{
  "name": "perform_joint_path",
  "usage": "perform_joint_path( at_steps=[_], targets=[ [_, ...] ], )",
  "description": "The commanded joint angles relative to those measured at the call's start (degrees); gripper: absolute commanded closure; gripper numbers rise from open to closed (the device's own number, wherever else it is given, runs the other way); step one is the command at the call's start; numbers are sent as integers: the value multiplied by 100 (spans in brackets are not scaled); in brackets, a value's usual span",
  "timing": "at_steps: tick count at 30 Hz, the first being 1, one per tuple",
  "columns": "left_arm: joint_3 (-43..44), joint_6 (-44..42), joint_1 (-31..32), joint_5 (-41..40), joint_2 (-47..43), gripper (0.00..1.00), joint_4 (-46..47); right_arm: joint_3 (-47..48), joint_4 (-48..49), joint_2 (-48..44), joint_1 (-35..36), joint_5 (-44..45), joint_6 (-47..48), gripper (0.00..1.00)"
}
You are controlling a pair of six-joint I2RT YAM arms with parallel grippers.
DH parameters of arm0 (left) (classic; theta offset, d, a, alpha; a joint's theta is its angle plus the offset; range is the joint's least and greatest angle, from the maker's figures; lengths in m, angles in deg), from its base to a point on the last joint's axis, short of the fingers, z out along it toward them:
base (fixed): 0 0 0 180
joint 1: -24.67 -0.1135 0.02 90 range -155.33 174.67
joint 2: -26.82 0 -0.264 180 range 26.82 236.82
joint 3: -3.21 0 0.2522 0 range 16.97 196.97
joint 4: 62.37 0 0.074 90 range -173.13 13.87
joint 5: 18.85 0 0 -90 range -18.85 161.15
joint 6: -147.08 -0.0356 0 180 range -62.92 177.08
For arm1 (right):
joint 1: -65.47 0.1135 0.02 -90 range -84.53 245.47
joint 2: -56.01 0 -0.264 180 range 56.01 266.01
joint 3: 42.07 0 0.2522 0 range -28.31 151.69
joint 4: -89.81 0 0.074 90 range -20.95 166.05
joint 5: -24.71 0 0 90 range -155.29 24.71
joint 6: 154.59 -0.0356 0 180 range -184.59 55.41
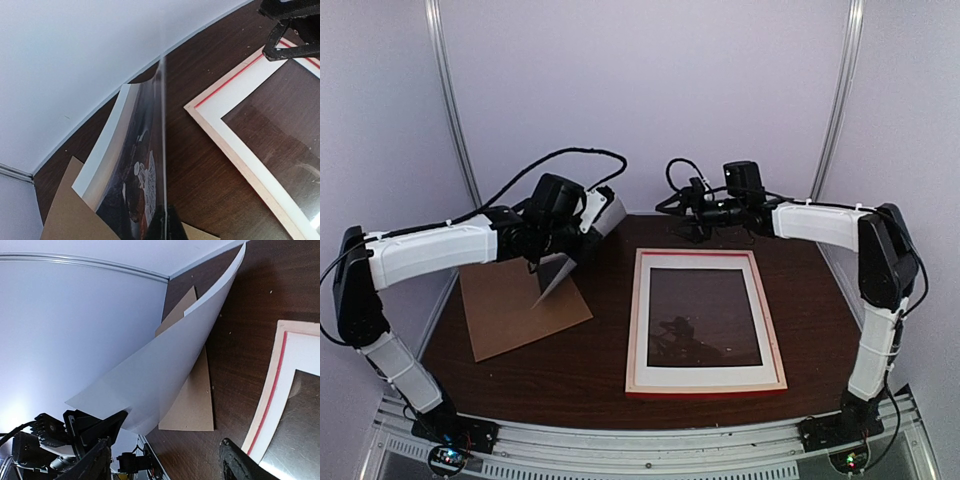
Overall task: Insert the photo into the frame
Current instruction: Pass from the right arm to the left, then turn over the photo.
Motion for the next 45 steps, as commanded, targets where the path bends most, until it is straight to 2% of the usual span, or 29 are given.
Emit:
perform_joint_path(
  at_steps=[1, 6, 10, 13, 15, 20, 25, 31, 37, 45],
  targets=[
    [619, 318, -4, 572, -347, 100, -428, -300, -384, -576, -312, 186, 568, 27],
    [1472, 629, -4, 1549, -410, 100, -644, -511, -964, -889, -625, 427, 1099, 25],
    [2197, 982, -4, 2590, -257, 100, -465, -793, -1104, -1122, -966, 498, 1269, 25],
    [2558, 1438, -4, 3336, -99, 100, -114, -1036, -1119, -1387, -1264, 502, 1311, 25],
    [2435, 1856, -5, 3532, -129, 100, 416, -1119, -1275, -1602, -1427, 584, 1450, 25],
    [1266, 3258, -228, 3122, -489, 100, 2094, -1111, -1919, -2045, -1585, 1012, 1939, 24],
    [324, 4081, -362, 2099, -553, 100, 2577, -1156, -2122, -2150, -1596, 1162, 2077, 23],
    [-1056, 5390, -683, 1426, -498, 100, 3547, -1529, -1795, -1980, -1428, 1065, 1878, 23],
    [-1853, 6136, -818, 939, -358, 100, 3753, -1738, -1431, -1510, -823, 1061, 1643, 23],
    [-2481, 6443, -830, 234, -631, 100, 3498, -1855, -693, -625, -49, 1025, 1104, 23]
  ],
)
